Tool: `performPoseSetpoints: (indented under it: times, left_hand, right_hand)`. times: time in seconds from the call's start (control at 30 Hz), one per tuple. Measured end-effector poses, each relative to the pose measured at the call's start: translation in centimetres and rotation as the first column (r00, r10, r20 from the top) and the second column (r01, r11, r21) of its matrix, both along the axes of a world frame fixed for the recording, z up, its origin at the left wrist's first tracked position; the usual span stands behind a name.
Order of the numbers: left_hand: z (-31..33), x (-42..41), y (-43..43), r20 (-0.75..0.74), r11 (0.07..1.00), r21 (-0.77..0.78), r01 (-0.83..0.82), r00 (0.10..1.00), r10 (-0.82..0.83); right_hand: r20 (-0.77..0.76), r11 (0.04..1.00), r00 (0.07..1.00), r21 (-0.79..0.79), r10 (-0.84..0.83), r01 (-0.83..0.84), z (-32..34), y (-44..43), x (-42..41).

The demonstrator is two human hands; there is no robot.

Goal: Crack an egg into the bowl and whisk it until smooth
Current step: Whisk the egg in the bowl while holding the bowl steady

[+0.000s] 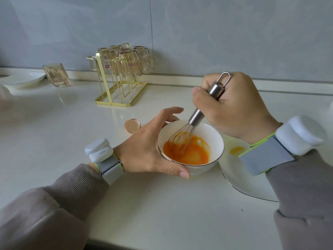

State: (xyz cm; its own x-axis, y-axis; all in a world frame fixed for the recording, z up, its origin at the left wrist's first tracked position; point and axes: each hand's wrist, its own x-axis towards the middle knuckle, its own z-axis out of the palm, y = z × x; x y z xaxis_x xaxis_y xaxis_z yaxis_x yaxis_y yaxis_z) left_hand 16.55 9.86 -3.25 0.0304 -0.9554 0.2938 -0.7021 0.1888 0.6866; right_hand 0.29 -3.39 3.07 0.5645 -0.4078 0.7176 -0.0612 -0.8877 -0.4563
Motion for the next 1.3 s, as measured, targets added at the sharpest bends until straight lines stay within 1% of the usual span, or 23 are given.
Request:
performPoseSetpoints:
  times: [0.03,0.1,0.2,0.23,0.27,0.37,0.43,0.47,0.53,0.6,0.7,0.77,0.93,1.0,1.1,1.2,1.3]
  left_hand:
    - [-0.1,0.0,0.0,0.003,1.0,-0.002,0.003,1.0,-0.003]
    - [-0.2,0.0,-0.1,0.008,1.0,-0.008,0.005,1.0,-0.005]
    - [-0.2,0.1,-0.2,0.0,1.0,-0.015,0.01,1.0,-0.01]
    - [-0.1,0.0,-0.1,-0.001,1.0,-0.013,0.007,1.0,-0.007]
    - [0.0,0.0,-0.1,0.002,1.0,-0.01,0.004,1.0,-0.004]
    - [0.0,0.1,0.0,0.01,1.0,-0.008,0.004,1.0,-0.003]
    - [-0.1,0.1,-0.1,0.015,1.0,-0.014,0.001,1.0,-0.001]
    - [-0.1,0.1,-0.1,0.022,1.0,-0.021,0.001,1.0,-0.001]
    - [-0.1,0.1,-0.1,0.023,1.0,-0.027,0.002,1.0,-0.002]
    - [0.0,0.0,-0.1,0.011,1.0,-0.018,-0.002,1.0,0.003]
    - [0.0,0.0,0.0,0.012,1.0,-0.013,-0.001,1.0,0.001]
    - [-0.1,0.1,-0.1,0.022,1.0,-0.016,0.002,1.0,-0.001]
    - [-0.1,0.1,-0.2,0.009,1.0,-0.019,0.006,1.0,-0.006]
    - [0.0,0.0,-0.1,0.011,1.0,-0.017,0.001,1.0,0.0]
    - [-0.1,0.1,-0.1,0.008,1.0,-0.017,0.006,1.0,-0.006]
    - [-0.3,0.0,-0.2,0.003,1.0,-0.024,0.015,1.0,-0.015]
    - [-0.2,0.1,-0.2,0.011,1.0,-0.012,0.0,1.0,0.0]
  right_hand:
    - [0.009,0.999,0.999,-0.018,-0.034,0.034,0.0,-0.1,-0.1]
    - [0.027,0.998,0.998,0.004,-0.059,0.058,0.4,-0.4,-0.4]
    - [0.018,0.995,0.998,0.086,0.053,-0.055,0.6,-0.3,-0.5]
    - [0.014,0.993,0.997,0.09,0.078,-0.079,0.5,-0.1,-0.3]
    - [0.009,0.995,0.997,0.073,0.074,-0.074,0.2,0.0,-0.1]
    - [0.011,1.0,1.0,-0.009,-0.028,0.028,0.0,-0.2,0.0]
    - [0.027,0.998,0.998,-0.008,-0.054,0.055,0.4,-0.6,-0.5]
    - [0.019,0.999,0.999,0.012,-0.033,0.032,0.6,-0.6,-0.7]
    - [-0.01,0.995,0.998,0.072,0.064,-0.063,0.8,-0.5,-0.8]
    - [-0.026,0.99,0.993,0.085,0.119,-0.117,0.5,-0.1,-0.5]
    - [-0.022,0.999,0.999,0.022,0.029,-0.028,0.2,-0.2,-0.3]
    - [-0.008,1.0,1.0,0.023,-0.008,0.008,0.5,-0.6,-0.7]
    - [-0.066,0.994,0.994,0.073,0.091,-0.086,0.8,0.0,-0.8]
    - [-0.078,0.996,0.994,0.051,0.072,-0.068,0.6,0.1,-0.6]
    - [-0.064,1.0,0.998,0.026,-0.009,0.011,0.9,-0.4,-1.1]
    - [-0.077,0.998,0.997,0.057,0.031,-0.027,1.2,-0.4,-1.4]
    - [-0.079,0.998,0.995,0.03,0.064,-0.062,0.6,0.1,-0.7]
